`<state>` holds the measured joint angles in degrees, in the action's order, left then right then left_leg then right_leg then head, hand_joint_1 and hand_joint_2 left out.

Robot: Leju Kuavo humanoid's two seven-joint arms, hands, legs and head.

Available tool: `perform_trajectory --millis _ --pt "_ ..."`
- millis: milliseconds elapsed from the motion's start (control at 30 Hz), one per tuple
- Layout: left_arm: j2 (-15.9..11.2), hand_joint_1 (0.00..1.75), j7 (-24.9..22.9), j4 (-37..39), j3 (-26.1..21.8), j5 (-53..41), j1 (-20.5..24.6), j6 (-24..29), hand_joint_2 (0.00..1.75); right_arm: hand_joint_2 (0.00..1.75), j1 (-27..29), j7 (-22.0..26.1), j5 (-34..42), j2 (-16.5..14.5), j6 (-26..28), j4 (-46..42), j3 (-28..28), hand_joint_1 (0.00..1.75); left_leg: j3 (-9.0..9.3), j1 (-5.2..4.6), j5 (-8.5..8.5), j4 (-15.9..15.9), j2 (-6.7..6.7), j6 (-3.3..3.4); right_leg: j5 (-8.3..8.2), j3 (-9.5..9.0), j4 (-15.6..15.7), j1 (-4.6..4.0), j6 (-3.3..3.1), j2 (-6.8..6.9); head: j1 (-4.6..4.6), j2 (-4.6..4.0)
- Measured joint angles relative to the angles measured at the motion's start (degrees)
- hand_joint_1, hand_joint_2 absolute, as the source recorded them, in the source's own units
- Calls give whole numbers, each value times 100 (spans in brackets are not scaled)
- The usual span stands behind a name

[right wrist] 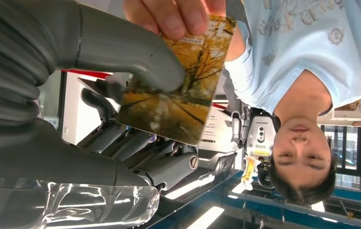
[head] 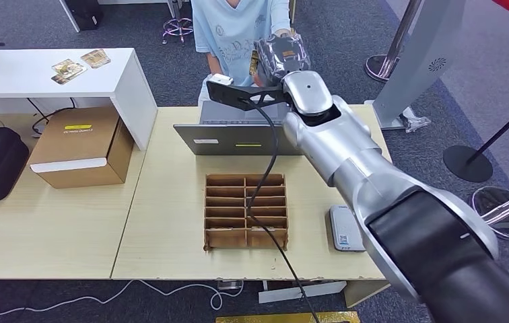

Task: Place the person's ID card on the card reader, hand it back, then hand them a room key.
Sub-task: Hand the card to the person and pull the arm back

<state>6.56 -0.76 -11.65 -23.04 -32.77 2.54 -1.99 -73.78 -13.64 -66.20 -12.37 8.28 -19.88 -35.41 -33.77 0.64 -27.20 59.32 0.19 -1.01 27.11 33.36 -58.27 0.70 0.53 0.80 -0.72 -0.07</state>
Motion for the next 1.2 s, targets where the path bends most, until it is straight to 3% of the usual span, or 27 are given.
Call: perform_trajectory --millis 433,567,667,767,867,1000,1200 --pt "8 0 0 0 -1 -54 -3 0 175 175 100 54 54 8 351 28 235 0 0 0 0 0 1 0 0 2 0 0 0 -1 1 0" --pt "17 0 -11 0 -2 -78 -4 2 175 175 144 277 313 50 782 -24 491 0 0 0 0 0 0 0 0 3 1 0 0 0 0 0" --pt "21 0 -26 0 -3 -114 -7 4 175 175 208 648 637 124 1447 -154 834 0 -1 -1 0 1 0 0 0 2 1 1 0 1 0 0" --pt "22 0 -28 0 -8 -142 -13 17 175 175 325 1300 1204 225 2316 -433 1292 0 -1 -1 0 2 -1 0 0 2 1 1 0 1 1 0" --pt "21 0 -31 0 -22 -160 -15 36 175 175 499 2000 1908 328 2796 -857 1812 0 -1 -1 -1 2 0 0 0 2 2 1 0 0 1 0" --pt "24 0 -26 0 -72 -163 -17 68 175 175 918 2807 2890 506 3005 -1703 2317 0 1 -1 -1 2 -2 0 0 1 4 1 0 3 1 0" --pt "50 0 -46 0 -213 -160 -35 113 175 175 2200 3631 5257 851 2876 -3679 2882 0 0 -1 -2 2 -13 2 1 -2 8 1 1 12 1 0"
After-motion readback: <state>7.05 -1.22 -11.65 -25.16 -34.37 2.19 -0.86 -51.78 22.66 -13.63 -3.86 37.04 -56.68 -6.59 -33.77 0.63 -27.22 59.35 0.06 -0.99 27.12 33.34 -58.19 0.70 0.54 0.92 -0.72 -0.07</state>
